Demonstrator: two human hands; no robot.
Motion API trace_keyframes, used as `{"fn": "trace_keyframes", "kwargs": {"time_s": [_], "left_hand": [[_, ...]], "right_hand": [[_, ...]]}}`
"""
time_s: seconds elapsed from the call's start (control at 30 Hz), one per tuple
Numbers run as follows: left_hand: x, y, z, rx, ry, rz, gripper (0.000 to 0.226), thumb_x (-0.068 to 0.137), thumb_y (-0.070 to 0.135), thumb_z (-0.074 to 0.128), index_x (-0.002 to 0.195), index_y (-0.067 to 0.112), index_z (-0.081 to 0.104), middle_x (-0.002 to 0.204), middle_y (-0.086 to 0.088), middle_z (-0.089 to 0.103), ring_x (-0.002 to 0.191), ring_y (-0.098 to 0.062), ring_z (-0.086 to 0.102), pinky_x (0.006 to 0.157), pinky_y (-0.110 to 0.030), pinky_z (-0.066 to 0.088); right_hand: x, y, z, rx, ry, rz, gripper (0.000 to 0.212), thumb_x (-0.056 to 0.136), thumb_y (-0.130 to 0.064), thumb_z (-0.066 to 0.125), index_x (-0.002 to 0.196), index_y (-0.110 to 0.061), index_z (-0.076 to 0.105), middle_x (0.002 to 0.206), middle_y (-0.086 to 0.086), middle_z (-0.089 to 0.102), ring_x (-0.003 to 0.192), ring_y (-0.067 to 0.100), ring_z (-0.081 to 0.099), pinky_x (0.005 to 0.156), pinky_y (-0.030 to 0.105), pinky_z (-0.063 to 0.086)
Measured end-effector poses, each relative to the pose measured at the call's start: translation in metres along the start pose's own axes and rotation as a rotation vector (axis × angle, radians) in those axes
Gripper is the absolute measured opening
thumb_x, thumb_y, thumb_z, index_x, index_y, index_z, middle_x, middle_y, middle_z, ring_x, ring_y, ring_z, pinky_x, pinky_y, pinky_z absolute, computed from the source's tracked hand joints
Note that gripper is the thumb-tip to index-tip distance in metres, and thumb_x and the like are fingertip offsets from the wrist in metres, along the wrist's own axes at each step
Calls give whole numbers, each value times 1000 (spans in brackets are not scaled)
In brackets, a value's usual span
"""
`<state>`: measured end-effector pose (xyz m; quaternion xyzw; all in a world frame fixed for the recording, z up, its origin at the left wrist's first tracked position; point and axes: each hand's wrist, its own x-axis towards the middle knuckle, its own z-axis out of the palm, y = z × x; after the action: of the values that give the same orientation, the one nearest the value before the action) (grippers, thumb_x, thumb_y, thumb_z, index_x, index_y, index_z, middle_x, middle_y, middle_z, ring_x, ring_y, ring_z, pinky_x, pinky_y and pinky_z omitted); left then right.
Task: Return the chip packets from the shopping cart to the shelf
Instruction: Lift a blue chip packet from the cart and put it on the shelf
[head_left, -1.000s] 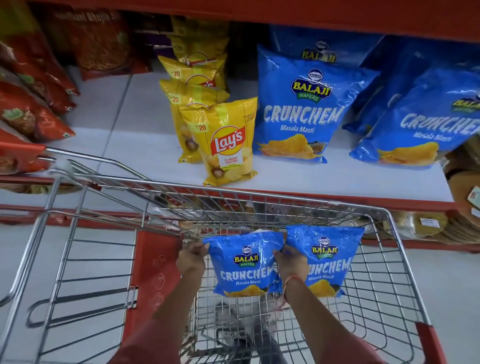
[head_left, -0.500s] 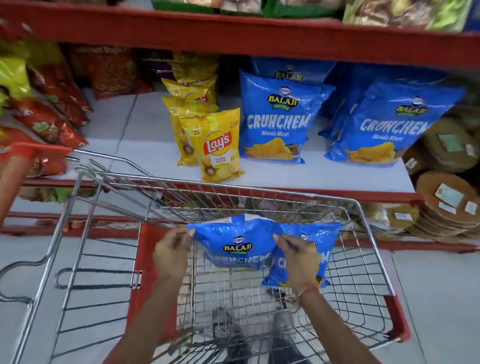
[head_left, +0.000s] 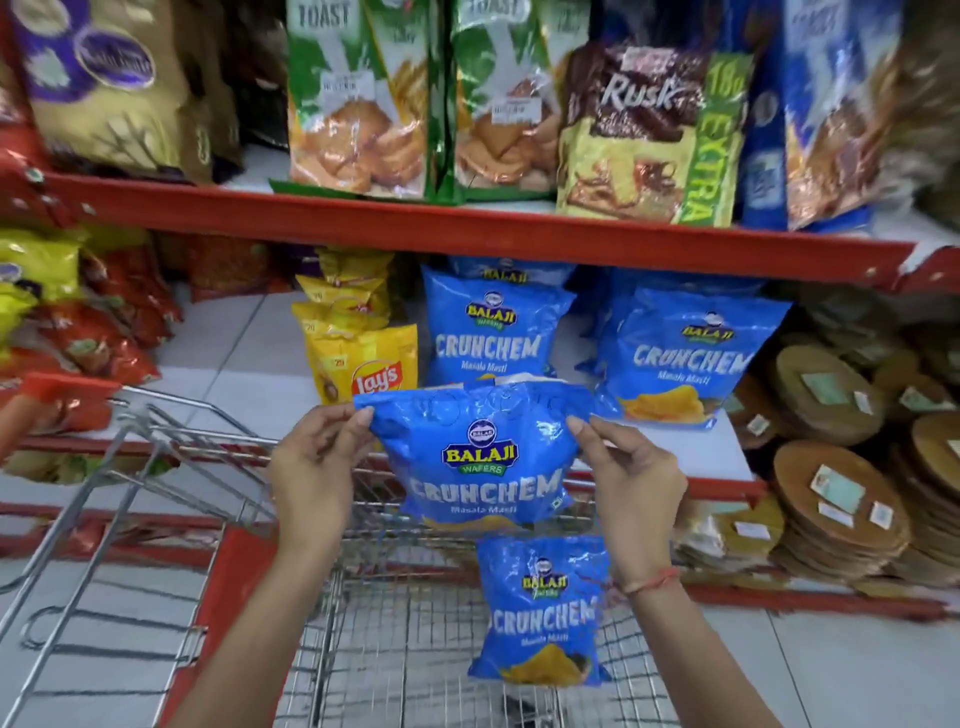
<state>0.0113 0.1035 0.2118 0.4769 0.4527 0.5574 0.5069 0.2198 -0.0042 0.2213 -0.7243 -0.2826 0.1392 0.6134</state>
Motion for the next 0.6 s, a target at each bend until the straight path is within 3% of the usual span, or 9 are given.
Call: {"fn": "trace_keyframes", "kwargs": {"time_s": [0.1,0.23,0.3,0.37,0.43,0.5,0.6], "left_hand": [[11,4,28,-15,1,28,18,82,9,63,72,24,64,60,10,72,63,-3,65,67,-15,58],[28,1,61,-15,-10,34,19,83,9,62,72,24,62,65,3,69,60,-5,66,62,-15,58],[35,-3,73,9,-26,31,18,83,11,62,72,24,62,59,8,70,59,-7,65,63,-19,59],[40,-6,82,37,-27,30,18,83,14,63,71,27,61,64,1,69,64,-16,65,67,-26,59],[44,-6,89,47,-20,46,18,83,15,63,71,28,61,70,-7,66,68,-22,63,66,-24,58],[47,-5,96,45,-8,66,14,83,16,63,73,26,61,73,-9,65,67,-20,64,62,-18,58],[51,-5,106,62,8,93,3,83,16,64,80,17,61,72,-11,65,63,-16,63,59,-16,57]], "right_hand": [[35,-6,-6,9,28,-21,17,76,-28,75,86,-14,75,85,10,76,76,22,71,76,41,57],[76,-7,-7,49,21,13,21,77,-24,74,91,-8,74,87,15,75,73,28,71,66,27,59],[90,-2,-6,56,29,49,23,77,-25,75,91,-8,74,76,9,73,72,33,71,71,40,61],[100,2,-7,49,29,68,24,75,-29,76,90,-10,75,64,0,68,73,38,71,72,53,59],[107,2,-8,45,18,69,23,76,-27,75,92,-10,74,68,4,70,72,37,71,73,54,58],[115,0,-10,42,15,52,23,77,-26,74,93,-9,74,79,11,72,68,33,70,74,51,59],[126,4,-8,34,50,58,24,75,-30,75,92,-11,75,79,11,73,63,27,69,73,51,59]]}}
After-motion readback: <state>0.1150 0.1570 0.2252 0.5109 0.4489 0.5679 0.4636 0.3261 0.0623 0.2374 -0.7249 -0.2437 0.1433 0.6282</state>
